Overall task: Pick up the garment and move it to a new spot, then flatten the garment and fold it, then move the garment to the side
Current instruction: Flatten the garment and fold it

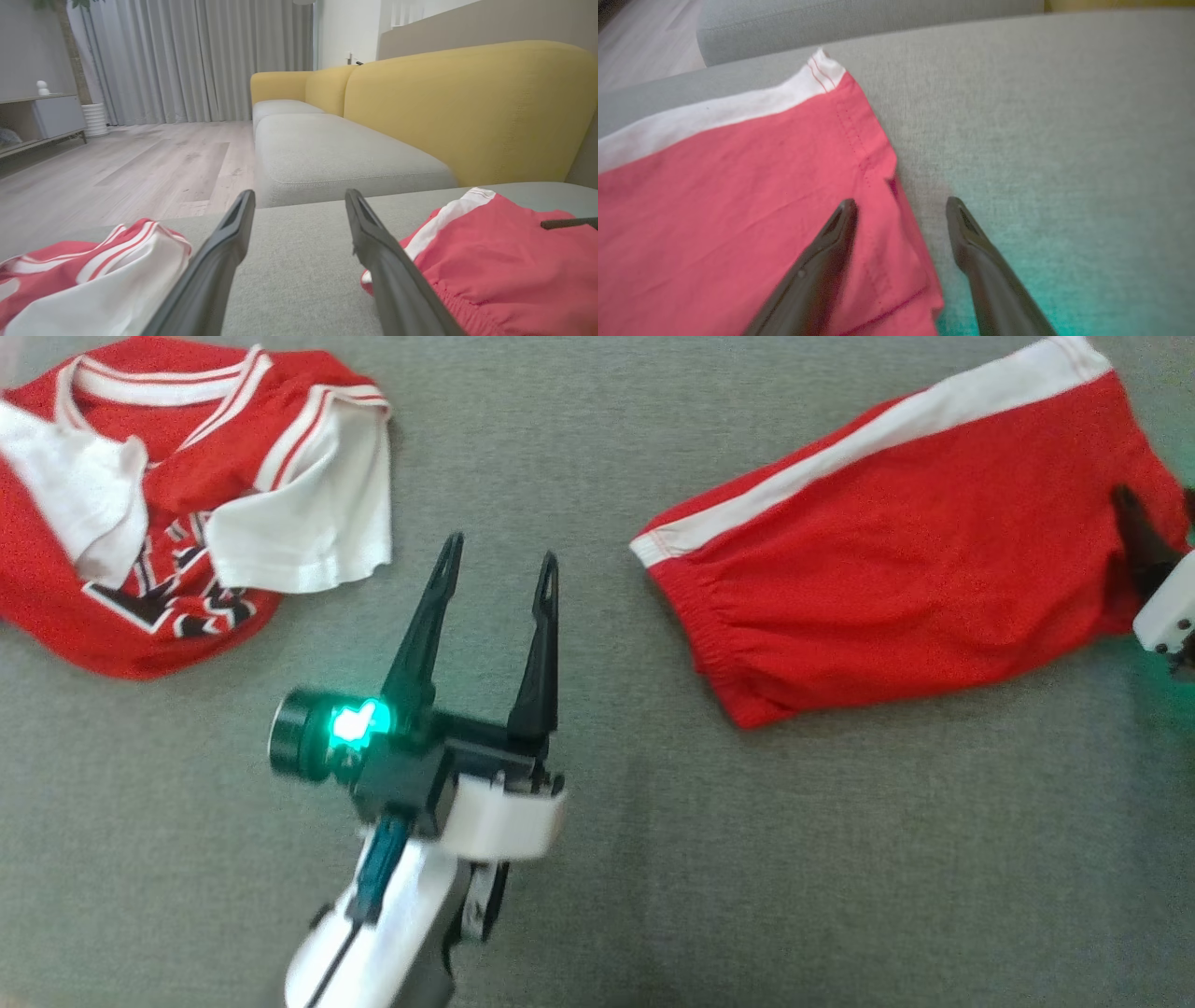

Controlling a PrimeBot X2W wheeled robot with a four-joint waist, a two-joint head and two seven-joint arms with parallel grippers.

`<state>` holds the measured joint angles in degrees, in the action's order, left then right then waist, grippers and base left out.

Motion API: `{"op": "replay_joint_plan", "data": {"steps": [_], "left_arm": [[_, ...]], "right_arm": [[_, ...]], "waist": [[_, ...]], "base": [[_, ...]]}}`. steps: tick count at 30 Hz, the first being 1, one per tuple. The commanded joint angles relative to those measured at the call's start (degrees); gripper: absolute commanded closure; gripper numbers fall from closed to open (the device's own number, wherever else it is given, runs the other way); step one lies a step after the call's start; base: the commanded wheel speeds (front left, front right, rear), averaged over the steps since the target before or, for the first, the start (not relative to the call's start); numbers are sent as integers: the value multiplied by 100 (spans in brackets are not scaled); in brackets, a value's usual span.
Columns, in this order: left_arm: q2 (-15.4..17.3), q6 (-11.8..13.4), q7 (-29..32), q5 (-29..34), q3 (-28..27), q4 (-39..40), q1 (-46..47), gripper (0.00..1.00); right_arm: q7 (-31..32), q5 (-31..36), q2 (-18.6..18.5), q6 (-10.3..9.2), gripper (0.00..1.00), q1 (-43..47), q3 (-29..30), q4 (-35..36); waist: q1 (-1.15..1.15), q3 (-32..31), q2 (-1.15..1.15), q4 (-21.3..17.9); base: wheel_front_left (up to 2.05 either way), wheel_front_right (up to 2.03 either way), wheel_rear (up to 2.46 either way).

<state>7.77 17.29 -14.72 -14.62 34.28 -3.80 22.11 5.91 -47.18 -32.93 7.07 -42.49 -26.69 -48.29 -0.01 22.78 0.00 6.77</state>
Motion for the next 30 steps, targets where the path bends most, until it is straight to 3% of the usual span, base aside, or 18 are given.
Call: {"op": "replay_joint_plan", "data": {"steps": [1,2,3,9,22,30], "left_arm": [[-28,37,-27,134,-301,363,-110,0],[-66,39,-27,206,-354,464,-247,0],[-94,32,-27,284,-396,547,-366,0],[-187,-71,-27,498,-602,687,-809,0],[-299,-582,-28,747,-902,608,-1126,0],[-379,-784,-28,772,-905,382,-1248,0]], "right_arm": [[188,-165,-12,42,0,159,-129,58],[296,-241,12,42,53,204,-188,29],[380,-318,30,42,100,248,-230,-5],[211,-540,-23,42,100,326,-292,-54],[-604,-607,-563,42,100,770,-173,-280],[-877,-441,-370,42,100,447,-407,691]], "waist": [[1,-17,0,129],[1,-35,0,156],[1,-68,0,173],[1,-328,0,54],[1,-762,0,-825],[1,-1105,0,-984]], "base": [[0,0,0],[0,0,0],[0,0,0],[0,0,0],[0,0,0],[0,0,0]]}}
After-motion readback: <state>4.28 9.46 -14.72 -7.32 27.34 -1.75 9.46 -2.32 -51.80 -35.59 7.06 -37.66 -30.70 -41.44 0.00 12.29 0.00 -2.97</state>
